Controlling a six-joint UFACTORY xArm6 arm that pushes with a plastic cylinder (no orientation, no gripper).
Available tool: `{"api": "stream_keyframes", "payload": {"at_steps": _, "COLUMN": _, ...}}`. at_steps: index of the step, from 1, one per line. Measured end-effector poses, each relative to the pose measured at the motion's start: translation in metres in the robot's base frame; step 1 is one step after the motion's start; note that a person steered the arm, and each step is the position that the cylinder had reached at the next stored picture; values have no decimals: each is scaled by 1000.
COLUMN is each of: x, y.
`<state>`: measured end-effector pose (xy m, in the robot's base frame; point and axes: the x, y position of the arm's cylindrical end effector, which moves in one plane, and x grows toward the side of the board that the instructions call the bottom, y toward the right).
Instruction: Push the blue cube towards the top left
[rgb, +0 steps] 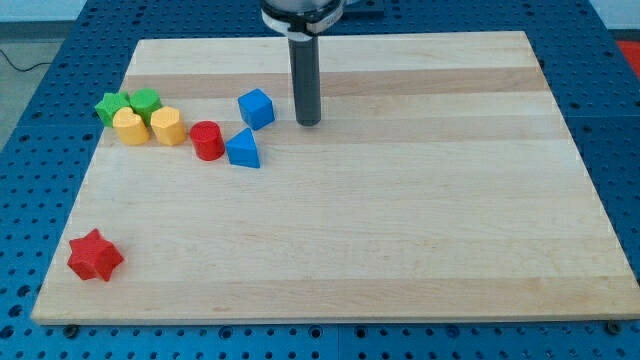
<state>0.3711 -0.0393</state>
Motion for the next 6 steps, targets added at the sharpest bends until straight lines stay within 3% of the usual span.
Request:
{"api": "stream_keyframes", "payload": {"at_steps": 1, "x": 2, "y": -44}}
{"api": "stream_keyframes", "payload": {"at_steps": 3, "x": -77, "y": -134}}
{"api": "stream_keyframes", "payload": {"at_steps": 4, "x": -97, "y": -147}}
{"api": "stream_keyframes", "payload": {"at_steps": 5, "x": -92, "y": -129}}
{"api": "stream_keyframes", "payload": {"at_steps": 6, "x": -93, "y": -74}}
